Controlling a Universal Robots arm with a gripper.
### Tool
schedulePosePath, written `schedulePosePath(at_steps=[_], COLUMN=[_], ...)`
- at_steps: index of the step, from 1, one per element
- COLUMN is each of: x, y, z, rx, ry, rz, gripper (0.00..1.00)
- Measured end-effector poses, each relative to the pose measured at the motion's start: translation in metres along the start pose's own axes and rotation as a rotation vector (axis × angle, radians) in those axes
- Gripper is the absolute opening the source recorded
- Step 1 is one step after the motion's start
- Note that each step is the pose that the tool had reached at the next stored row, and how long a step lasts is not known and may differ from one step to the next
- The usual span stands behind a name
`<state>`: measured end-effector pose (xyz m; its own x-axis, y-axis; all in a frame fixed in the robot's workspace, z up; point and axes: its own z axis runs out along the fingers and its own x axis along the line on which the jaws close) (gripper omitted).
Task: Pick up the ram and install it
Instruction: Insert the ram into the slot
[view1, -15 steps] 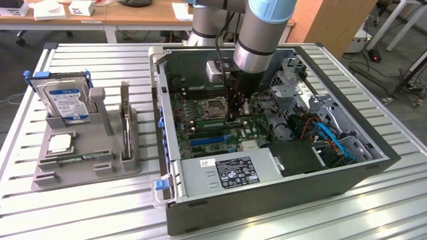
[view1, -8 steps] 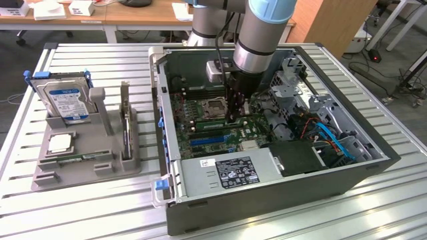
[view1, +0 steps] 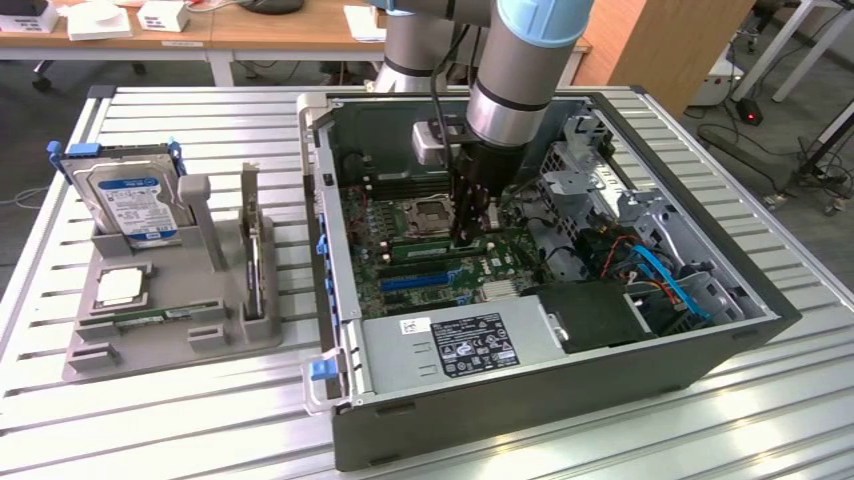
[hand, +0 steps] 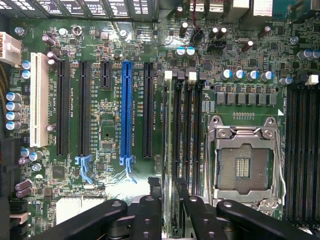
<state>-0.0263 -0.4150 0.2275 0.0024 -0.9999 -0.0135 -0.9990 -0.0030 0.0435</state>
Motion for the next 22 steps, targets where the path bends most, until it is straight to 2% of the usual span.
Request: schedulePosePath(at_steps=[13,22], x=[0.000,0.000], y=[0.0012,0.0016], z=[-0.0269,-0.0357], rx=[0.0000,0.0000], ry=[-0.0001,-0.0002], rz=[0.000,0.000], gripper=[0.24,0.24])
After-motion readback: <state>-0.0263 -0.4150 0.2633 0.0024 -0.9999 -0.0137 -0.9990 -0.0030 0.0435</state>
